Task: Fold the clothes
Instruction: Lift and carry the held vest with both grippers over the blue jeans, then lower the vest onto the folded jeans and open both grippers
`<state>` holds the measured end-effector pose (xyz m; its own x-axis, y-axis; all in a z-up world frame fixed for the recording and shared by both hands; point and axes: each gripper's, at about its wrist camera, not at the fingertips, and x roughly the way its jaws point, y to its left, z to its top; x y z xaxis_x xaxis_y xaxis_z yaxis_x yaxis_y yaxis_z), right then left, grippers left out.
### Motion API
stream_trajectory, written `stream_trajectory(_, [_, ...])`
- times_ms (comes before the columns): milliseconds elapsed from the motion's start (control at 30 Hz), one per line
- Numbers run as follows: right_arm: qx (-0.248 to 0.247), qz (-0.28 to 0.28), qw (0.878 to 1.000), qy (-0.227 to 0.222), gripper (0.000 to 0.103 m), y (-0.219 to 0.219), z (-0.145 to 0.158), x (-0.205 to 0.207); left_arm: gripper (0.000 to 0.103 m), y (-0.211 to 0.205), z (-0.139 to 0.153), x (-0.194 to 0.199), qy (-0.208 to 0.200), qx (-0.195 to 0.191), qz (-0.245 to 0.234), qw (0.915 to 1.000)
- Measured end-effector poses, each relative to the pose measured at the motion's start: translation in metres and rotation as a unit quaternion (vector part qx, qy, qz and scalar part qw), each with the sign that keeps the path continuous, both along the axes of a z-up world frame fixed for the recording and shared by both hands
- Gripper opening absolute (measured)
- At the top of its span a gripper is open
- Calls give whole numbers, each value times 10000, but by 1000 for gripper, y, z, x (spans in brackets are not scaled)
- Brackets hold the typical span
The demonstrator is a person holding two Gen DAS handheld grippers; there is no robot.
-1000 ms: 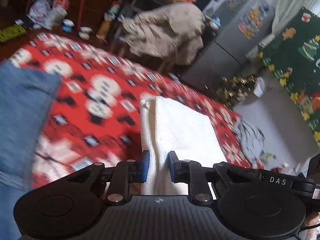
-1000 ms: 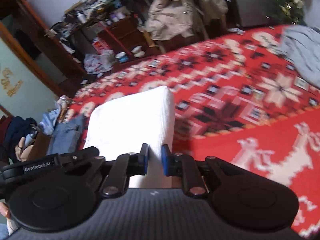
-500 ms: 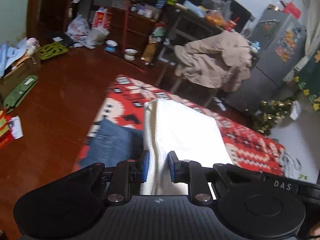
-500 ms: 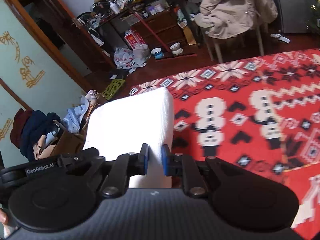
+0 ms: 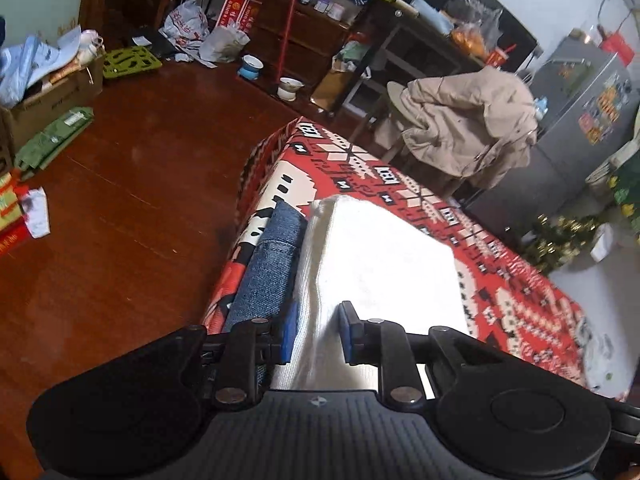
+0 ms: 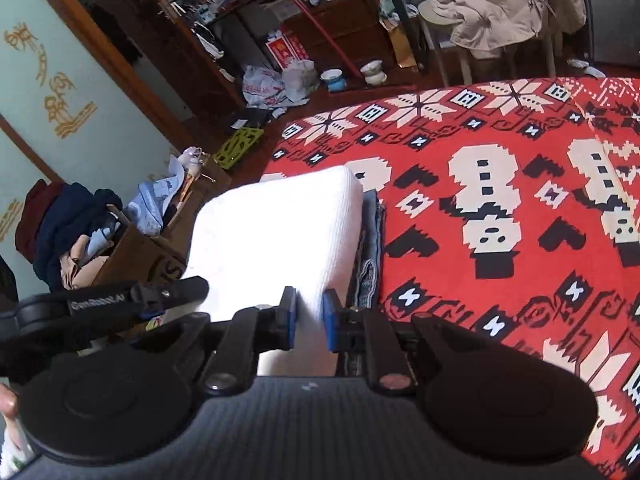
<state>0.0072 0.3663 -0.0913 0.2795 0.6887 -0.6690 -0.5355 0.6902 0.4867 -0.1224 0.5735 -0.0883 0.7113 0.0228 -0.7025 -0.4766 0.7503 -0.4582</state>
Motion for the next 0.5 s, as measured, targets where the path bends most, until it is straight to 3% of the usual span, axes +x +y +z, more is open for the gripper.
stream_trajectory(367, [361,187,9989,249,16,-31,-7,-15,30,-27,4,-47,37,59,38,10000])
stream_trajectory(433, [364,220,9987,272,16,-35,-7,-21,21,-34,4,-57,111,192,105,9997])
stream_trajectory(500, [352,248,9987,288,15,-39,-8,-30,19,-40,4,-68,99,219,140,9996])
